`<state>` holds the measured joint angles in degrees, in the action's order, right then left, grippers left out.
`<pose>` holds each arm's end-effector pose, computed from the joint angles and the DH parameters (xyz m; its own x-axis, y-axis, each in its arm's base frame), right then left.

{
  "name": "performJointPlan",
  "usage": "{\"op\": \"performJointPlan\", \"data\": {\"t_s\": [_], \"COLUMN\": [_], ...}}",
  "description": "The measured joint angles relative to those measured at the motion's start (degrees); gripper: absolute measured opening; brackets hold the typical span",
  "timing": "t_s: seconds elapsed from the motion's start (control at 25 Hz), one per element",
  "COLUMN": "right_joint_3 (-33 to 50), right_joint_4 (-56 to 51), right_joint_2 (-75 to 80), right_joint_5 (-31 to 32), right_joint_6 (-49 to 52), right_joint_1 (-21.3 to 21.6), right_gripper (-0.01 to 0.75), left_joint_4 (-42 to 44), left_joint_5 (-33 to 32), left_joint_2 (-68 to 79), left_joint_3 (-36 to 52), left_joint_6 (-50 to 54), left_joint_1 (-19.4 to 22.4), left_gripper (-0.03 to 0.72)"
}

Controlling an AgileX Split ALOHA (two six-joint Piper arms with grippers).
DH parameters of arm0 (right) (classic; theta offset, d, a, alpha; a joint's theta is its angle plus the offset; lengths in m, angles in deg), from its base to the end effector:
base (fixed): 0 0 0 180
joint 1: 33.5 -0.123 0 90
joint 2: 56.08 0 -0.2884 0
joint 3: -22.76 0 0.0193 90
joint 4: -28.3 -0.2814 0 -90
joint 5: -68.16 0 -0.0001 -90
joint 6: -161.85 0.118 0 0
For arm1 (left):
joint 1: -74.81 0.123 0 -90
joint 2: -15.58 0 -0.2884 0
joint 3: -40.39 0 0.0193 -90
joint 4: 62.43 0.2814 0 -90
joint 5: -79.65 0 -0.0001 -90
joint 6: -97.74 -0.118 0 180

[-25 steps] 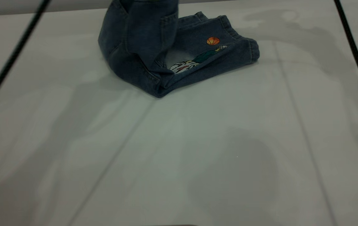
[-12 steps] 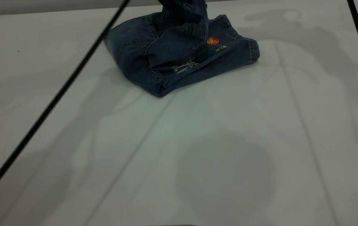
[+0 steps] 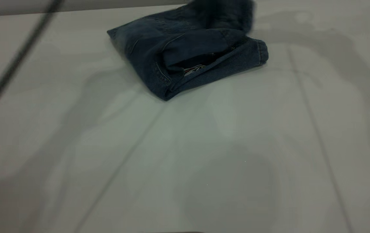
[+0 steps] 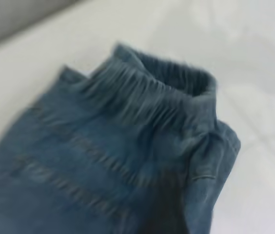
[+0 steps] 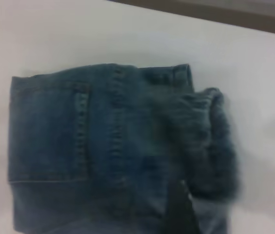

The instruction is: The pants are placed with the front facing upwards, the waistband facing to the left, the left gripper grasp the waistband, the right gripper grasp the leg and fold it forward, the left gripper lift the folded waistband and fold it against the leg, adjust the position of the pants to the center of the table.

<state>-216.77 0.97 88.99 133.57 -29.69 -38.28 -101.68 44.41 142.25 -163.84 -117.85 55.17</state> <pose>0.5657 0.0968 0.2380 -0.8507 -0.0616 -0.5220 -0.2856 0.8879 0.3606 0.4883 -0.2201 0.2403 -0.6004 0.2466 -0.7608 0.5919 0.7767 -0.2153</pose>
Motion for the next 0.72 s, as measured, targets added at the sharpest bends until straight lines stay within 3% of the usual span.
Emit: {"op": "performJointPlan", "data": {"t_s": [0.2,0.4,0.56,0.72], "right_joint_3": [0.00,0.00,0.00,0.00], "right_joint_4": [-4.81,-3.96,6.29,20.71], "right_joint_2": [0.00,2.23,6.33,10.15], "right_joint_5": [2.63,3.51,-1.41,-6.38], "right_joint_6": [-0.50,-2.14,-1.96,2.35], "right_joint_1": [-1.15,-10.15,-18.81,-23.54], "right_gripper": [0.450,0.436,0.433,0.433], "left_joint_4": [5.66,6.37,6.54,6.54], "left_joint_5": [-3.00,-6.01,-9.99,-14.41], "left_joint_2": [-10.92,-18.85,-20.95,-20.57], "left_joint_3": [0.00,0.00,-0.05,-0.05], "left_joint_6": [0.27,1.75,3.88,4.33], "left_joint_1": [2.26,5.67,7.38,7.35], "left_gripper": [0.580,0.577,0.577,0.575]}}
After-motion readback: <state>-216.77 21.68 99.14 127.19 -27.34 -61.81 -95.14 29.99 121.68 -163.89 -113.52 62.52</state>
